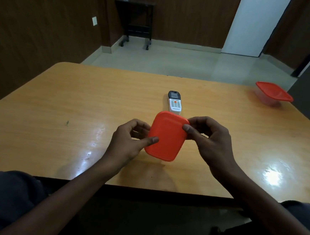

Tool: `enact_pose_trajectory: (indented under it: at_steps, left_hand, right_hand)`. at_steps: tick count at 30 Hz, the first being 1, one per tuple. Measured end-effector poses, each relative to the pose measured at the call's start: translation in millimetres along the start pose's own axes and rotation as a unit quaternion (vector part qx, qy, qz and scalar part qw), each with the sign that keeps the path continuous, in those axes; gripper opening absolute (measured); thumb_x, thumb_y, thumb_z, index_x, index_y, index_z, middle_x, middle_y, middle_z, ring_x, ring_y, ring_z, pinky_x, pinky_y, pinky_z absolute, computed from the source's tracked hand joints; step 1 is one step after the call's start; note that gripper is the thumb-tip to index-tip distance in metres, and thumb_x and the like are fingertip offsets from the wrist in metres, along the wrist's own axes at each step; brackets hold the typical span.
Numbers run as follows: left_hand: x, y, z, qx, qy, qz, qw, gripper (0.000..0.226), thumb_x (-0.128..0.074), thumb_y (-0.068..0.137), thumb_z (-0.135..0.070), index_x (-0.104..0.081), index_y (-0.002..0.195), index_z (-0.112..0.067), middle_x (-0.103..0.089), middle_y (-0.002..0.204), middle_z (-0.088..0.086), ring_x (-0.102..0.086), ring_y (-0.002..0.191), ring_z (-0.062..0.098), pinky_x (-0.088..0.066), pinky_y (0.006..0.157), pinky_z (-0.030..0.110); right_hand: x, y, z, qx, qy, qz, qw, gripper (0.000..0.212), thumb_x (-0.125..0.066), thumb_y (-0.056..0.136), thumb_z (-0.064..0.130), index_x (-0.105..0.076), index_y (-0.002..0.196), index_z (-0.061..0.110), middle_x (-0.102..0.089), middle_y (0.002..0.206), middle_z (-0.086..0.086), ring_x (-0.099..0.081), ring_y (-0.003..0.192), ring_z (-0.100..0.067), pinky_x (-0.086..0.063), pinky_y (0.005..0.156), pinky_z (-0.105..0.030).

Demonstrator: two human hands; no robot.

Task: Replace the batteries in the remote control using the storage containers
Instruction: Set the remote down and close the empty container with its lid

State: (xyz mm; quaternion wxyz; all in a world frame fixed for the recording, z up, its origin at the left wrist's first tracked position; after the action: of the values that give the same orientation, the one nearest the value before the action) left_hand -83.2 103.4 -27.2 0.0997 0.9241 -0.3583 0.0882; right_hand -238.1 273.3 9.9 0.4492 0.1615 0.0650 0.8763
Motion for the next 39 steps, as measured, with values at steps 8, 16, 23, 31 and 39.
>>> enact_pose_trajectory:
  at_steps: [8,16,23,31,39]
  left_hand:
    - [1.4,3.5,12.7,0.08,-0.17,-0.051,0.981,0.026,-0.083,0.077,-0.006,-0.065,0.096,-0.009,-0.068,0.086,0.011,-0.071,0.076,0.022,-0.063,0.063,0.031]
    - [-7.8,-0.9,22.9,0.157,-0.24,-0.006,0.958,0.049,-0.082,0.079,-0.018,-0.06,0.123,-0.01,-0.071,0.116,0.012,-0.073,0.103,0.03,-0.062,0.076,0.038]
    - [-8.8,-2.3,18.6,0.163,-0.306,0.006,0.938,0.07,-0.085,0.065,-0.018,-0.061,0.13,-0.02,-0.067,0.124,0.008,-0.068,0.111,0.032,-0.062,0.075,0.047]
    - [-6.7,-1.2,13.2,0.131,-0.308,-0.016,0.942,0.062,-0.081,0.075,-0.008,-0.06,0.127,-0.032,-0.062,0.123,0.002,-0.064,0.112,0.03,-0.063,0.078,0.049]
    - [14.6,-0.4,17.8,0.133,-0.255,-0.083,0.954,0.017,-0.073,0.089,-0.036,-0.078,0.102,-0.026,-0.076,0.098,-0.006,-0.07,0.096,0.024,-0.062,0.076,0.047]
  right_hand:
    - [-27.7,-10.8,-25.5,-0.149,0.04,0.108,0.982,0.034,-0.085,0.076,0.01,-0.068,0.105,0.011,-0.075,0.093,-0.008,-0.076,0.085,-0.023,-0.063,0.076,-0.037]
    - [-24.9,-8.2,-19.5,-0.151,0.097,0.114,0.977,0.025,-0.079,0.082,0.006,-0.066,0.101,-0.003,-0.071,0.087,-0.022,-0.073,0.072,-0.03,-0.062,0.065,-0.033]
    - [-33.3,-10.1,-27.3,-0.204,0.123,0.145,0.96,0.031,-0.076,0.085,0.019,-0.068,0.113,0.007,-0.072,0.107,-0.014,-0.074,0.092,-0.026,-0.064,0.073,-0.038]
    - [-45.9,-16.7,-32.0,-0.197,0.124,0.161,0.959,0.052,-0.072,0.089,0.023,-0.059,0.133,-0.001,-0.073,0.115,-0.012,-0.076,0.094,-0.024,-0.063,0.078,-0.032]
    - [-46.9,-15.0,-20.8,-0.147,0.036,0.183,0.971,0.045,-0.065,0.094,0.039,-0.058,0.136,0.026,-0.073,0.102,-0.012,-0.076,0.081,-0.032,-0.063,0.073,-0.052]
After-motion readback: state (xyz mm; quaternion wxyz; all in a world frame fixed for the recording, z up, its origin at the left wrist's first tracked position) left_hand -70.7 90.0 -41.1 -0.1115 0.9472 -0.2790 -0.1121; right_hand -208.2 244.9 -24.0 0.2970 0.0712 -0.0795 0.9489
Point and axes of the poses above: each hand's wrist, its own y-axis towards the middle knuckle, its own x-axis out of the back of the hand, z = x × y, the point moved 8 cm from there along y, towards the middle knuckle
